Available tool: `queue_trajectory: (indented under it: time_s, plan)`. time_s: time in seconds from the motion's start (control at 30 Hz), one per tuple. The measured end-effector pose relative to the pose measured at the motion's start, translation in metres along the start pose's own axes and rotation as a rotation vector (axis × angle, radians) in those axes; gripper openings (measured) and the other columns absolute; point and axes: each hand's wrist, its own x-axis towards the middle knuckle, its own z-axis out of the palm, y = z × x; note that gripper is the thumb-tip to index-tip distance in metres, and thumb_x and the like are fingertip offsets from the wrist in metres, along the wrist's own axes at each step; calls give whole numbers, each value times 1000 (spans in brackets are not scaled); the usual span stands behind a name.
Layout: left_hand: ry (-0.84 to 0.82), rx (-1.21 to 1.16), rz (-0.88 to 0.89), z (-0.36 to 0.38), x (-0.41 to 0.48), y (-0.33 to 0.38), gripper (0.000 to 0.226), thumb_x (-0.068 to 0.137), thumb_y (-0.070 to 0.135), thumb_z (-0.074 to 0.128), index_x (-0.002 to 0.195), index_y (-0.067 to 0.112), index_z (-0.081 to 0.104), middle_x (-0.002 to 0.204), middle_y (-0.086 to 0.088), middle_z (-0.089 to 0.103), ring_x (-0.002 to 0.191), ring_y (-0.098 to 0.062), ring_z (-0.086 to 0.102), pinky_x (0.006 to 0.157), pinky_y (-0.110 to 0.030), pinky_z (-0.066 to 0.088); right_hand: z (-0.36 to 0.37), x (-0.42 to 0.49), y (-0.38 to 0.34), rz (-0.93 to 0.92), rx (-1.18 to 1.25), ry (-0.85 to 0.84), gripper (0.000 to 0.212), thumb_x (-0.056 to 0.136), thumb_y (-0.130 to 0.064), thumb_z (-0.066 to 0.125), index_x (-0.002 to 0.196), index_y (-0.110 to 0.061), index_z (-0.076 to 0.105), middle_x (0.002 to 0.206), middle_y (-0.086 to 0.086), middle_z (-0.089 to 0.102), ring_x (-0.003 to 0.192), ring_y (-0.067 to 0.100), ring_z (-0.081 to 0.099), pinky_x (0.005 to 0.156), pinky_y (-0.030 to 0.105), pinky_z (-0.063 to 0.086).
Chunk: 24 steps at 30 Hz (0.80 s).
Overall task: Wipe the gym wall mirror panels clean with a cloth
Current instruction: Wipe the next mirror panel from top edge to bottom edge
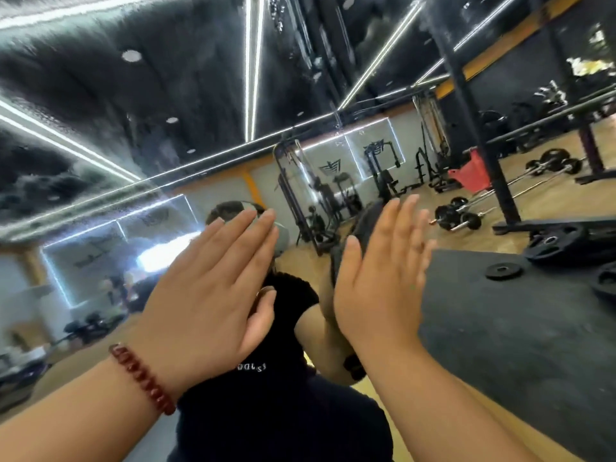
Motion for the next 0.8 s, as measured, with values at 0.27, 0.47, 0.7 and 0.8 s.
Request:
queue_trajectory:
  time_s: [0.27,0.47,0.7,0.8]
  plan:
    - [7,-14,25,7,10,26,64,93,36,43,144,-3,43,154,-17,37,144,-31,32,117,-50,27,0,1,25,-151,23,-18,63,100,-48,11,157,-28,-4,164,-3,-13,151,15,-17,119,33,-17]
    - [-52,-54,145,18,1,62,64,93,35,45,146,0,42,157,-14,32,147,-30,29,116,-50,29,-4,-75,108,200,-36,-7,61,101,-50,7,153,-26,-16,160,-4,-22,149,15,-20,124,48,2]
    - [-41,-61,171,27,6,79,65,93,35,44,147,-1,40,156,-16,34,146,-31,30,117,-52,26,3,-36,50,-11,28,-5,68,101,-47,20,157,-16,-4,166,7,-8,152,21,-13,122,39,-11]
    - [-31,-31,217,29,2,84,65,93,35,47,146,-3,41,156,-17,33,146,-32,30,118,-51,26,1,-64,89,34,13,17,66,103,-52,12,158,-19,-4,165,2,-11,152,17,-15,122,35,-11]
